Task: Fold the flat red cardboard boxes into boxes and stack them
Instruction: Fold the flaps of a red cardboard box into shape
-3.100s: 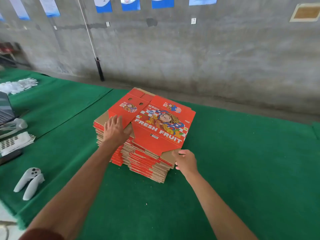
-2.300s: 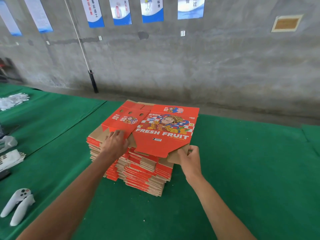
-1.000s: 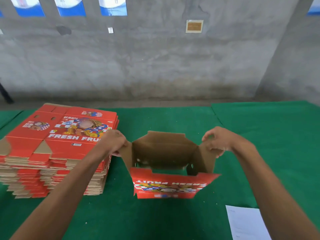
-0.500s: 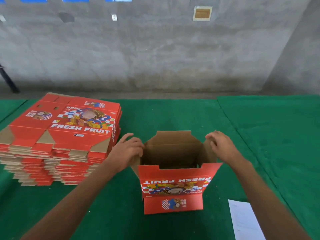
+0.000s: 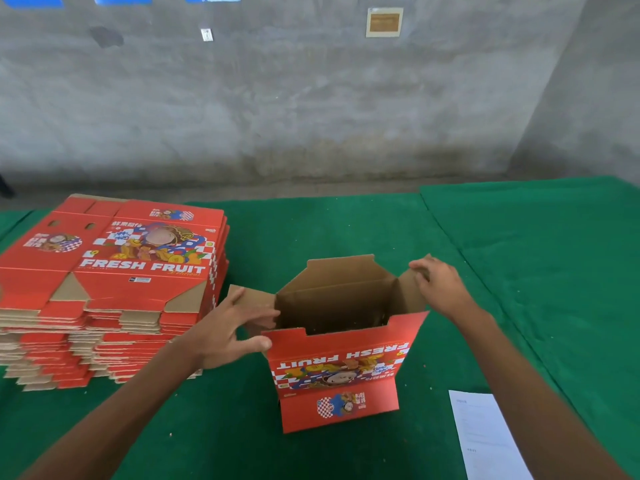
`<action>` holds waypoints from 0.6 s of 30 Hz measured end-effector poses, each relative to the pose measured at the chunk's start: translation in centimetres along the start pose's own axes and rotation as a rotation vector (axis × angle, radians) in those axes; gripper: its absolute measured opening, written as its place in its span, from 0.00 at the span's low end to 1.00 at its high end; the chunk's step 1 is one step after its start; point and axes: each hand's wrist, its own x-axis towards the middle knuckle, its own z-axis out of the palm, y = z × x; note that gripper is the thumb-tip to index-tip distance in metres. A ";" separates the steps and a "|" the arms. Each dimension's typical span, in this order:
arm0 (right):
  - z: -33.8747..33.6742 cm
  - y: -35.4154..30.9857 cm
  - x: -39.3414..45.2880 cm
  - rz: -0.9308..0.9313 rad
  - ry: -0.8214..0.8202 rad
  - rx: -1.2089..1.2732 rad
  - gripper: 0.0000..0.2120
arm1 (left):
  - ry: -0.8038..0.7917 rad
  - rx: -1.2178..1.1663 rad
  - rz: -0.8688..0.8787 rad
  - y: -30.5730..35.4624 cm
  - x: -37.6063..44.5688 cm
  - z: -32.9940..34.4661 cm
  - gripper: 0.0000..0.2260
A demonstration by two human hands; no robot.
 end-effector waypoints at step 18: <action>3.0 1.1 -3.1 -0.299 0.093 0.316 0.20 | 0.520 0.628 -0.190 5.1 5.7 5.4 0.24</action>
